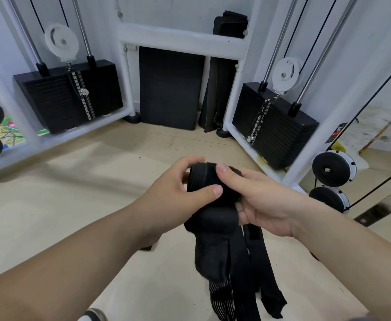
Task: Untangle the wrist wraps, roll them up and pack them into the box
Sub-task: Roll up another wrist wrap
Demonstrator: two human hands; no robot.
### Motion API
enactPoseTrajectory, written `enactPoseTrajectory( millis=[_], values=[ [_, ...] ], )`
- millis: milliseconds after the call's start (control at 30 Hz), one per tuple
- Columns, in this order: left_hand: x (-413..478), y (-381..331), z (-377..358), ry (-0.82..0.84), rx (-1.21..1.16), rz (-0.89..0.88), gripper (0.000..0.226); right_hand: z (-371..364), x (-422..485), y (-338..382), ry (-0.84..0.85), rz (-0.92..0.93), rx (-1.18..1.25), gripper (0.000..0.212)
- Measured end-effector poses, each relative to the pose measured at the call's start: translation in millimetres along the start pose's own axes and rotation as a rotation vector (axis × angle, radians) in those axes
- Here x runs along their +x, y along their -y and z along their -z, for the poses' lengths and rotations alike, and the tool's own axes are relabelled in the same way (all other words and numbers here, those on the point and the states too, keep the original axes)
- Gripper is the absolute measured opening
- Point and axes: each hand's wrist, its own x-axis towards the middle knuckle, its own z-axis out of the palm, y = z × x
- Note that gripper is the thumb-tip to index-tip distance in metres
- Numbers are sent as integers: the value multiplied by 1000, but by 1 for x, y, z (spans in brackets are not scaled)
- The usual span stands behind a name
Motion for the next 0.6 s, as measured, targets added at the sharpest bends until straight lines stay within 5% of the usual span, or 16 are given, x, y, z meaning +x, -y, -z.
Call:
enactPoseTrajectory(
  millis=[67,167,367,600],
  values=[
    [4,2,1,-37,-13,99,69,-2,1,-3,-65,70,93,46],
    [7,5,-2,33,-129,251,46,-2,5,-5,-188,161,197,38],
    [10,8,-10,7,-238,243,26,-3,8,-7,-271,242,166,47],
    [4,0,-13,100,-235,249,50,-12,10,-14,-279,386,-86,58]
  ],
)
